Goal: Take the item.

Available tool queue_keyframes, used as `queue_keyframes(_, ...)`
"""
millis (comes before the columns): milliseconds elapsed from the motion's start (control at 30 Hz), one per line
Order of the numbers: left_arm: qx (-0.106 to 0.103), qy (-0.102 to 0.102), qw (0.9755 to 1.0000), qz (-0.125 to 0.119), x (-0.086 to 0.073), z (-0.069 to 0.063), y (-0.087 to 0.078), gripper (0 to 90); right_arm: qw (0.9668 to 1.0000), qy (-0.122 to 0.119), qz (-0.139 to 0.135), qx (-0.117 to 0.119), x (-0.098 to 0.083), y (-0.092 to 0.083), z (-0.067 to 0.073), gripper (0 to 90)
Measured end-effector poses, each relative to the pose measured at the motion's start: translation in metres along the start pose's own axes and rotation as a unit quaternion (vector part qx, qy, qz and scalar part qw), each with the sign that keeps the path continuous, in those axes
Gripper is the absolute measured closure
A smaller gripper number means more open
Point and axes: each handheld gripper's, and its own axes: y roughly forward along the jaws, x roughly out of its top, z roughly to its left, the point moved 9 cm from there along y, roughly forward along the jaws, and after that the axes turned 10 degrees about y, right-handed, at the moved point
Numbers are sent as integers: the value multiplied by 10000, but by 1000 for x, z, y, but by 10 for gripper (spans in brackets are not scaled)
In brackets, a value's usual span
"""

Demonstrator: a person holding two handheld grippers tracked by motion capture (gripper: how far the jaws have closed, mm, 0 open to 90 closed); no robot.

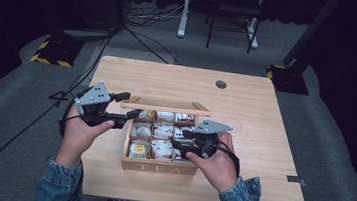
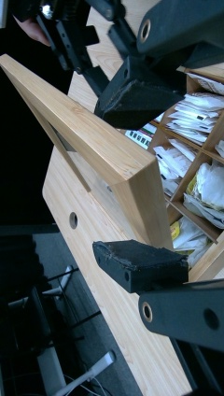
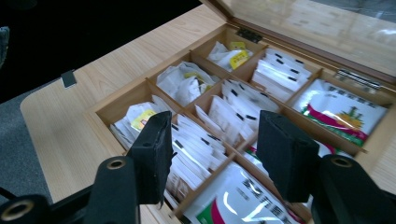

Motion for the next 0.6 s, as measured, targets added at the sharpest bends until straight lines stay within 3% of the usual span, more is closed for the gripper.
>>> queue_keyframes(333,7,28,10000,7,0,0,0,341,9997,-117,155,165,-2,28,26,464)
queue_keyframes(600,-2,12,10000,-7,0,0,0,342,9990,-197,312,254,-4,49,37,486)
